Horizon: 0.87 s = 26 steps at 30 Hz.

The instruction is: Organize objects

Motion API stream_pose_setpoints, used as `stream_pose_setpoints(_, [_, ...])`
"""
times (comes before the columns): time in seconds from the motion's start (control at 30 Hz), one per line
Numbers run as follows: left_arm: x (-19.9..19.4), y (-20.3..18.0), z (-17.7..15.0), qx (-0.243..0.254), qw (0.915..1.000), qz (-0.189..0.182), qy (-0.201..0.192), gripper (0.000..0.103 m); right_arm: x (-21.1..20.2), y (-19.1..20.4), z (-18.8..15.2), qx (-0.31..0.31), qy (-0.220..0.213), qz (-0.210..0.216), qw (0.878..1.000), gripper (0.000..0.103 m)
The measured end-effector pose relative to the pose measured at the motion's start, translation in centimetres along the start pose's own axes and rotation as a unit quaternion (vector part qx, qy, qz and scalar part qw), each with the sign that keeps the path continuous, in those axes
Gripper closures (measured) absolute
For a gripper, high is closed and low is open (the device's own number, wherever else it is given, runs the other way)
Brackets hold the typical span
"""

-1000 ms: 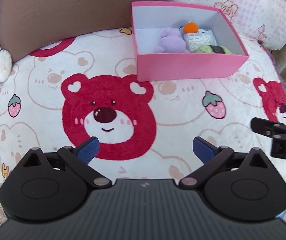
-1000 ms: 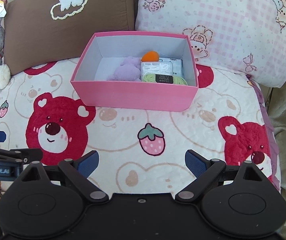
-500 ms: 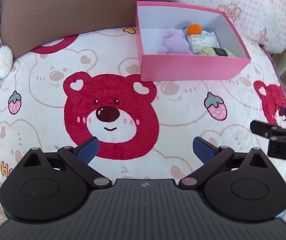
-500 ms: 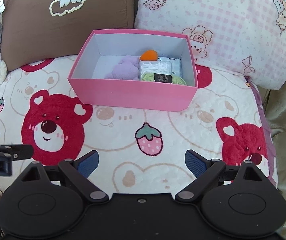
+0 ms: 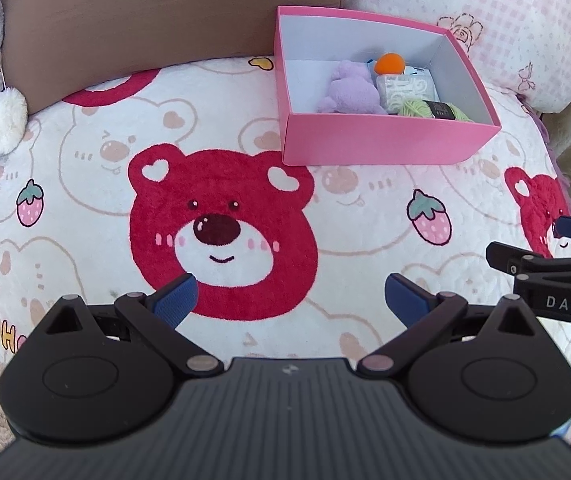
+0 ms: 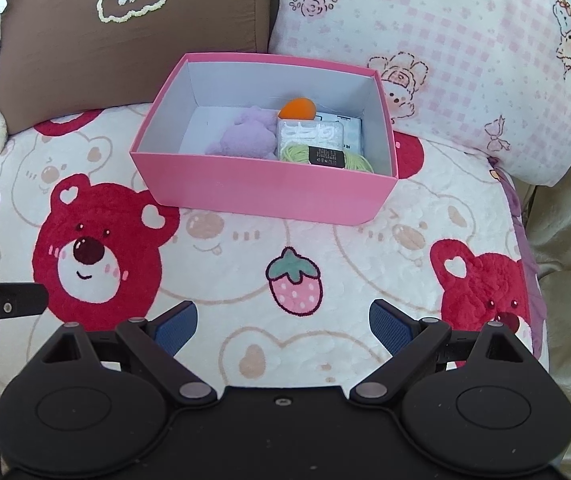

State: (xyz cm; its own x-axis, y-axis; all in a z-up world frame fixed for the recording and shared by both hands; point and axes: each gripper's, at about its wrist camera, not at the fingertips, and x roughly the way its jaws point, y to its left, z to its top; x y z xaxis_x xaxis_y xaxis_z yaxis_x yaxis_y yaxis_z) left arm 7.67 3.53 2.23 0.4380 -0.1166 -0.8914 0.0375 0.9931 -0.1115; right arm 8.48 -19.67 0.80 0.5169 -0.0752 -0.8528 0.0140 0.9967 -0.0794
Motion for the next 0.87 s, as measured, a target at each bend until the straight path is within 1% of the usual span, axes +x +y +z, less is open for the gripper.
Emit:
stream_pose_setpoints(0.27, [0.7,-0.3,-0.1,-0.001,0.9998,-0.014,0.016,0.002,0.0,0.2,0.0,-0.001,0.004,-0.001,1.0,0.008])
stream_pose_setpoints(0.47, [1.2,-0.8,-0.3,0.001,0.9994,-0.027,0.021,0.002,0.0,0.6,0.0,-0.006,0.005,-0.002,1.0,0.008])
stream_pose_setpoints(0.7, [1.1,-0.5,-0.3,0.003,0.9996,-0.024,0.018,0.001,0.1,0.9,0.0,-0.01,0.008,0.0,1.0,0.008])
stream_pose_setpoints(0.87, [1.5,-0.3,-0.2,0.0,0.9992,-0.028,0.028,0.001,0.4,0.9,0.0,-0.005,0.012,-0.001,1.0,0.008])
